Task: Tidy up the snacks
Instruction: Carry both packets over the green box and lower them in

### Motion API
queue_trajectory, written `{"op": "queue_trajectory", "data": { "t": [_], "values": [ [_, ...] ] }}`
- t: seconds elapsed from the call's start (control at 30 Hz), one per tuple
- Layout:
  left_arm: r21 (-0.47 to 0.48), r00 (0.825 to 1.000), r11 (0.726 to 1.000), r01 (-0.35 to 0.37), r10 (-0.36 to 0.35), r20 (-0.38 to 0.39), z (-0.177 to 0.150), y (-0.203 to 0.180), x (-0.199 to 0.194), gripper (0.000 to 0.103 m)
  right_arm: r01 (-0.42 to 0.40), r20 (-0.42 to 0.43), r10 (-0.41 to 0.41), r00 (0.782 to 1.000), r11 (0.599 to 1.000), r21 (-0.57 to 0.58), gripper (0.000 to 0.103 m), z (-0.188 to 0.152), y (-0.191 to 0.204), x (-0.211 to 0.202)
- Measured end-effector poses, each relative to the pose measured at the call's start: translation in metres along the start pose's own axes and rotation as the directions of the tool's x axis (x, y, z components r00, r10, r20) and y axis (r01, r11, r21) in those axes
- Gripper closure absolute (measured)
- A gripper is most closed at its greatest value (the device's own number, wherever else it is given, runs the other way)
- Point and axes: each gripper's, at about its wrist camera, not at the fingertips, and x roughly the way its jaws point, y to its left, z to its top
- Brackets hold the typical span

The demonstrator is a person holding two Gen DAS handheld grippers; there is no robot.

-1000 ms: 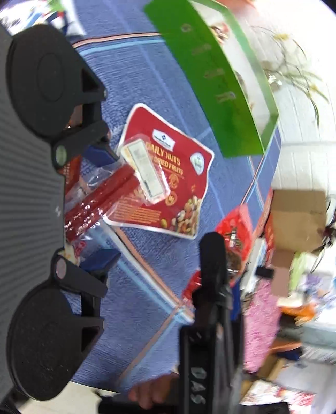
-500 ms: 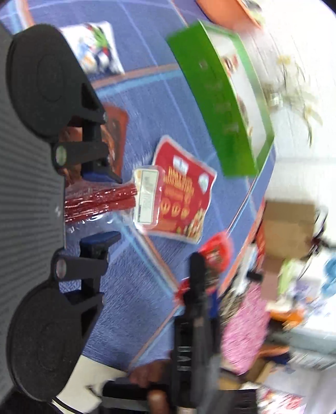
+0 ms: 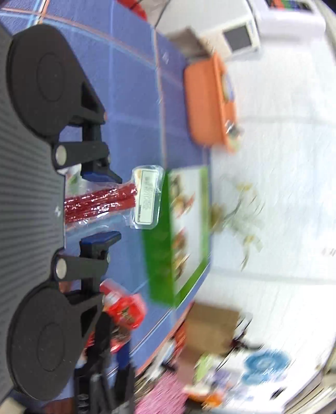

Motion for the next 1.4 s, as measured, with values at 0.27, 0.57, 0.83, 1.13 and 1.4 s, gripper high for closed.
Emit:
{"op": "queue_trajectory", "data": {
  "t": [0.27, 0.57, 0.83, 1.13, 1.4],
  "values": [
    [-0.019, 0.995, 0.999, -0.03, 0.031, 0.094, 0.047, 0.014, 0.042, 0.067, 0.069, 0.118, -0.074, 0.99, 0.996, 0.049, 0.008, 0.046, -0.012, 0.039],
    [0.024, 0.988, 1.0, -0.01, 0.006, 0.155, 0.079, 0.009, 0.066, 0.067, 0.165, 0.223, -0.193, 0.956, 0.977, 0.135, 0.008, 0.087, -0.059, 0.012],
    [-0.022, 0.983, 0.999, -0.025, 0.029, 0.183, 0.107, -0.004, 0.111, 0.067, 0.23, 0.221, -0.27, 0.937, 0.955, 0.187, 0.008, 0.103, -0.073, 0.047],
    [-0.054, 0.989, 0.998, -0.045, 0.052, 0.137, 0.098, -0.005, 0.158, 0.067, 0.304, 0.228, -0.331, 0.916, 0.941, 0.148, 0.007, 0.101, -0.077, 0.086],
    [-0.049, 0.989, 0.995, -0.085, 0.09, 0.119, 0.094, 0.003, 0.18, 0.067, 0.287, 0.169, -0.302, 0.938, 0.952, 0.105, 0.007, 0.105, -0.079, 0.119]
  ]
}}
